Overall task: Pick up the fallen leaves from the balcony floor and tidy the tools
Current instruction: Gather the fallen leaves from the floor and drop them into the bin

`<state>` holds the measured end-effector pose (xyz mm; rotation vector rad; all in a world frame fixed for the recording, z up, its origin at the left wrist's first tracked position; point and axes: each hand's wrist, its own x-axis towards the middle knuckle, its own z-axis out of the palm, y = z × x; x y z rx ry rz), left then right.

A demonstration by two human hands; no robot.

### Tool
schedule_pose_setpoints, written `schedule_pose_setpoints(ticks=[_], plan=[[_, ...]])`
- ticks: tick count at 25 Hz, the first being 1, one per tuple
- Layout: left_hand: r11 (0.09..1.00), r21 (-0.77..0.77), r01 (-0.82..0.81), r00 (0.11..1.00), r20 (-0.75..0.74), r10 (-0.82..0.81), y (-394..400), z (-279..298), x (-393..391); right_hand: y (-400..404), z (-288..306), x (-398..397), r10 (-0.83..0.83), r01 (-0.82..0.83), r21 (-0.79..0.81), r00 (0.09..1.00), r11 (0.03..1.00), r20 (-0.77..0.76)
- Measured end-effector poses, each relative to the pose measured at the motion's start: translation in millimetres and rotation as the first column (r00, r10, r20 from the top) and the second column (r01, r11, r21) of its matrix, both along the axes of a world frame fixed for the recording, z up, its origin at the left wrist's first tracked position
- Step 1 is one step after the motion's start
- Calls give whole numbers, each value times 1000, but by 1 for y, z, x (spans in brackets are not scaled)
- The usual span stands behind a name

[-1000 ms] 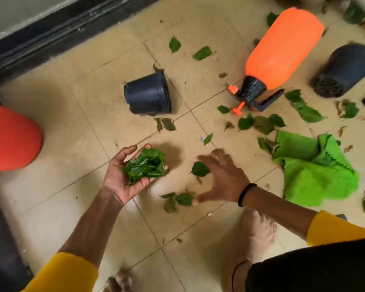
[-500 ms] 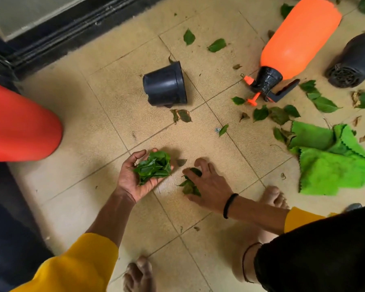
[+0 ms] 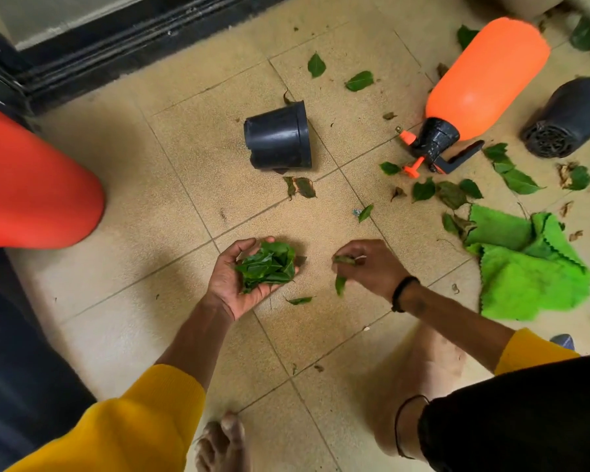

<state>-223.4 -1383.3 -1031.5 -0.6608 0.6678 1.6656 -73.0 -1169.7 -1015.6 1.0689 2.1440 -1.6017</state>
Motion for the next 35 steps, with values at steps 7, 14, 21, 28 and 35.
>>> schedule_pose_setpoints(ticks=[7,14,21,28,35], plan=[[982,-59,177,984,-23,-178,48,7,20,-1,73,-48,74,-82,-44,983,996,-170],[967,-144,212,972,-72,-224,71,5,38,-35,73,-44,557,-503,517,829,693,59],[981,68,181,984,-13,-180,72,5,31,34,77,-51,223,-169,408,971,897,-88],[985,138,101,994,-57,-94,43,5,9,86,-13,-33,215,-324,485,939,812,267],[989,73,-131,991,-27,133,15,11,-18,36,-30,-96,129,-119,503,991,856,15]])
